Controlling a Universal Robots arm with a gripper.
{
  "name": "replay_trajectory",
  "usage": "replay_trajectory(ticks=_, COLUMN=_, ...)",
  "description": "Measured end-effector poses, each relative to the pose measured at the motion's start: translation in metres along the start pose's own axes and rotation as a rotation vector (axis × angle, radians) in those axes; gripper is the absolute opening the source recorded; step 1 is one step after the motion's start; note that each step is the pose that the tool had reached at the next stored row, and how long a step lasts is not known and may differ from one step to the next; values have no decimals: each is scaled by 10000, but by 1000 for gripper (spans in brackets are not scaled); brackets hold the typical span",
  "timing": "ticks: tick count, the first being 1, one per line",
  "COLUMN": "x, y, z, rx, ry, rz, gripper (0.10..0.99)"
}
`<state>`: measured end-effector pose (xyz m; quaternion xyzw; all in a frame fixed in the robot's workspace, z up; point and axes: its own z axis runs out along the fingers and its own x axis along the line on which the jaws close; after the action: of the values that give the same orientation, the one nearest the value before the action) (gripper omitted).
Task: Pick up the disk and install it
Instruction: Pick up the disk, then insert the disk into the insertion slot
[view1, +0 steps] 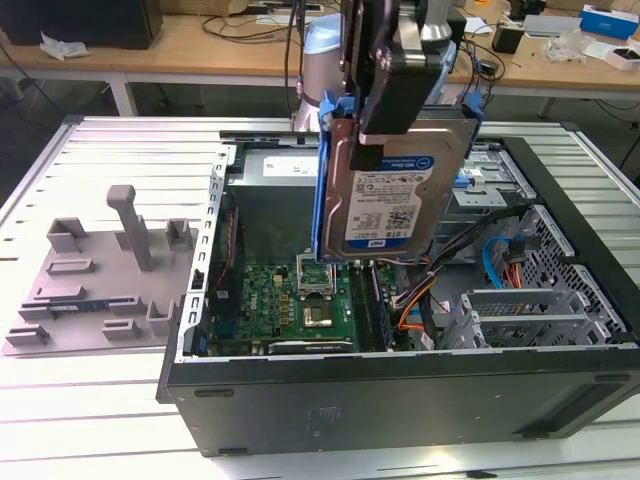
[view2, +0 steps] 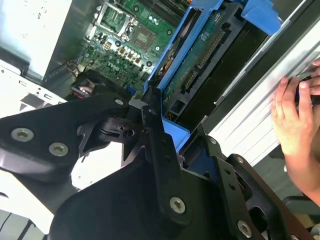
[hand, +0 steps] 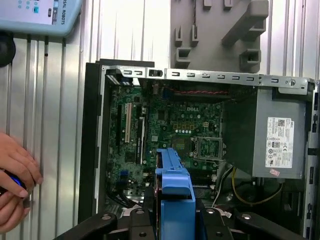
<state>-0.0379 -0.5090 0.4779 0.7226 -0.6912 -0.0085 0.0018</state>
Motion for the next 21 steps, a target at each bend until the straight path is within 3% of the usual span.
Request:
replay_trajectory(ticks=5, x=34, y=-72, z=11, rx=0, ry=-11, rz=4, gripper=369)
replay_trajectory(ticks=17, x=35, y=-89, z=12, rx=0, ry=-10, rz=4, gripper=369)
replay_trajectory(ticks=21, x=35, y=-88, z=14, rx=2, ry=-49, rz=77, gripper=369)
